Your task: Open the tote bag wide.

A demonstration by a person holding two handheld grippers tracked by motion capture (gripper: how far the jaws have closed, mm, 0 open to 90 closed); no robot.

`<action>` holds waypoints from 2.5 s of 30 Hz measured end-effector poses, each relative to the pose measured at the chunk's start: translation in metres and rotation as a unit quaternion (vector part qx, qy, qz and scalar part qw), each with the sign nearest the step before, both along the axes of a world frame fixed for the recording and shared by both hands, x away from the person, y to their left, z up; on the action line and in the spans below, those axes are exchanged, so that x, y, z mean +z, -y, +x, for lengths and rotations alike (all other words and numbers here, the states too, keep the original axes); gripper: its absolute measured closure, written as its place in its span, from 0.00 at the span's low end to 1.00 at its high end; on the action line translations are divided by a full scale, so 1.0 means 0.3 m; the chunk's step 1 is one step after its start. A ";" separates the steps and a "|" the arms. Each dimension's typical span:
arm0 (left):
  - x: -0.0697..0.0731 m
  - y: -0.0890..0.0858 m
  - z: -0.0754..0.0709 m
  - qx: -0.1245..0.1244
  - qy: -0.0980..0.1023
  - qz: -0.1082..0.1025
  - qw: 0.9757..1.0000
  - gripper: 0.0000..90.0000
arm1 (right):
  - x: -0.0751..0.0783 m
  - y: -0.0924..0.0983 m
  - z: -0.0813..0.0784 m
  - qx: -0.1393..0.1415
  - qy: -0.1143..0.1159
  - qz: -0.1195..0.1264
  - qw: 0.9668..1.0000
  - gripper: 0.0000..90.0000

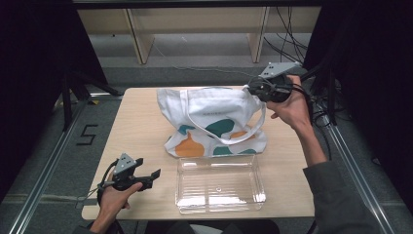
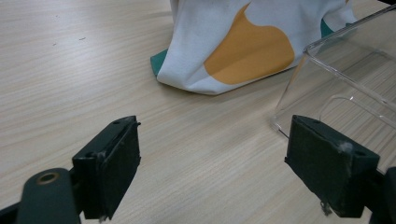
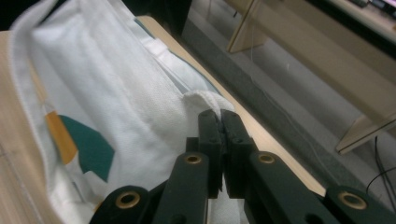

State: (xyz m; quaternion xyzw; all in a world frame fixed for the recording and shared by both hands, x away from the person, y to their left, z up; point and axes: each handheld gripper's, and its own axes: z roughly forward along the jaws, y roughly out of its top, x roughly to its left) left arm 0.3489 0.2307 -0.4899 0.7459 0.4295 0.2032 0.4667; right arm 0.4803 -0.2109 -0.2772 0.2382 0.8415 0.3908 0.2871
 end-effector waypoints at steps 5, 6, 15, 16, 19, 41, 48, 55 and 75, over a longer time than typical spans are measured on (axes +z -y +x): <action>-0.001 0.006 -0.002 0.003 -0.002 -0.005 1.000 0.19 | 0.018 0.028 -0.104 0.014 0.024 -0.003 1.000 0.99; -0.001 0.006 -0.002 0.003 -0.002 -0.005 1.000 0.20 | 0.016 0.034 -0.119 0.015 0.028 -0.001 1.000 0.99; -0.002 0.006 0.000 0.002 -0.003 -0.004 1.000 0.20 | -0.126 0.055 -0.125 0.011 0.005 0.002 1.000 0.99; -0.002 0.006 0.000 0.002 -0.003 -0.004 1.000 0.20 | -0.150 0.057 -0.110 0.013 0.004 -0.003 1.000 0.99; -0.001 0.004 0.001 -0.002 -0.002 0.000 1.000 0.21 | -0.213 0.052 -0.083 0.005 -0.017 -0.011 1.000 0.99; 0.010 -0.020 0.001 0.002 0.005 -0.010 1.000 0.25 | -0.522 0.002 -0.035 0.032 -0.110 0.010 0.993 0.99; 0.011 -0.015 0.005 0.000 -0.002 -0.023 1.000 0.27 | -0.580 -0.002 -0.030 0.044 -0.132 0.008 0.990 0.99; 0.058 -0.046 0.021 0.005 0.010 -0.041 0.999 0.27 | -0.599 0.003 -0.024 0.050 -0.158 0.019 0.986 0.99; 0.198 0.003 0.092 -0.011 0.032 -0.062 0.997 0.23 | -0.642 0.032 0.005 0.075 -0.213 0.044 0.973 0.99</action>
